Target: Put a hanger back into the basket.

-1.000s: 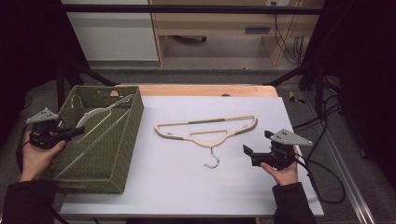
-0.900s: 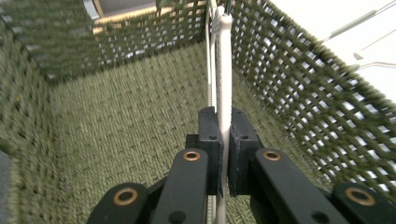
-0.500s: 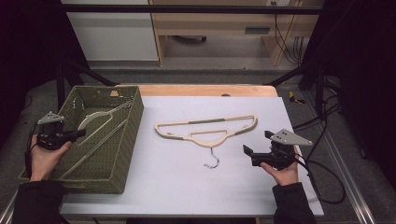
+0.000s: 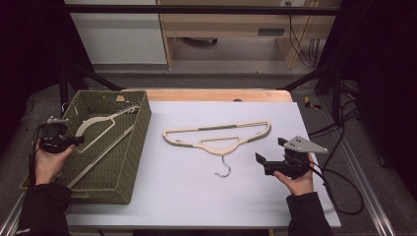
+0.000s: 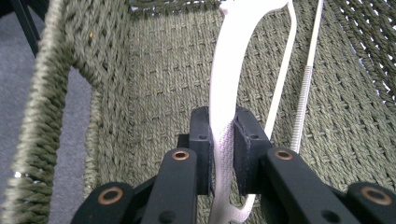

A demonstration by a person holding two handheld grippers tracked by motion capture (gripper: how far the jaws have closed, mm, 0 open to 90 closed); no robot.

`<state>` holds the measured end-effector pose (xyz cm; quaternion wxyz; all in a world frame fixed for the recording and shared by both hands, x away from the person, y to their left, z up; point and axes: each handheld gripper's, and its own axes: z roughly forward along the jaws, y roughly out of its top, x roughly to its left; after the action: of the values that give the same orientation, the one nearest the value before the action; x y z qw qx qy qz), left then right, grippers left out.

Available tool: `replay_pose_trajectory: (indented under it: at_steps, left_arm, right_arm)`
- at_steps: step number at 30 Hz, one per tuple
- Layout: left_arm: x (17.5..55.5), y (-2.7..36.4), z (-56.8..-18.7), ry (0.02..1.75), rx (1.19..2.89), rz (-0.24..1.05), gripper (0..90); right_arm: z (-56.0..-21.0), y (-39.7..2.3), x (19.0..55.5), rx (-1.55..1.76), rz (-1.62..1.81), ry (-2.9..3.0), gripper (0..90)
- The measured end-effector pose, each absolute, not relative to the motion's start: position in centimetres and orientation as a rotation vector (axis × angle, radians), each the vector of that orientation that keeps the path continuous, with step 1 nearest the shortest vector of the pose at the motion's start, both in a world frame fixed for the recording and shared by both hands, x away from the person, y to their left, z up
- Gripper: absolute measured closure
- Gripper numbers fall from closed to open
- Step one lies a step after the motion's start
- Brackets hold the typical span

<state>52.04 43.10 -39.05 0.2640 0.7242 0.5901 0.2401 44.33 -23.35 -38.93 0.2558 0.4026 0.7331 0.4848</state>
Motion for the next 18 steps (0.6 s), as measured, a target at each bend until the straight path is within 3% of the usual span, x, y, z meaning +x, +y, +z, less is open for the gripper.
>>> replay_pose_trajectory:
  at_steps: [9,12,13,15,18]
  left_arm:
    - [52.13,43.41,-39.75,1.655,1.985,0.613,71.1]
    - [52.09,43.51,-39.69,1.671,1.965,0.604,63.5]
    - [52.04,43.69,-39.64,1.686,1.947,0.588,55.3]
    - [51.93,43.80,-39.60,1.686,1.930,0.576,48.8]
    - [51.39,44.00,-39.11,1.649,1.907,0.564,43.4]
  right_arm:
    - [-38.95,-23.29,44.34,1.092,1.315,1.993,4.9]
    - [-38.96,-23.28,44.34,1.092,1.314,1.994,4.9]
    - [-38.96,-23.26,44.34,1.091,1.314,1.994,4.9]
    - [-38.99,-23.26,44.38,1.084,1.312,1.999,4.9]
    - [-39.03,-23.19,44.40,1.086,1.312,1.999,4.9]
